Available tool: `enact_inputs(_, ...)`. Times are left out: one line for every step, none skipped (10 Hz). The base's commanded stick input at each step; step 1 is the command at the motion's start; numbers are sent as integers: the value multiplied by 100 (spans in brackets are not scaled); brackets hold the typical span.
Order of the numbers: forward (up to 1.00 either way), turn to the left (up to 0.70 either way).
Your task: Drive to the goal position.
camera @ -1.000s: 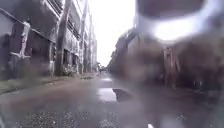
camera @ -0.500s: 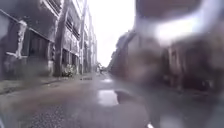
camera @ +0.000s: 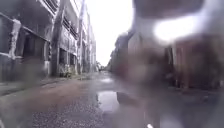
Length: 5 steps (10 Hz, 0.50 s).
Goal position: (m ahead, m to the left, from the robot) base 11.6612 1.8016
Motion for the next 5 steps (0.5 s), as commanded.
enact_inputs(50,2)
enact_inputs(50,2)
enact_inputs(50,2)
enact_inputs(50,2)
enact_inputs(50,2)
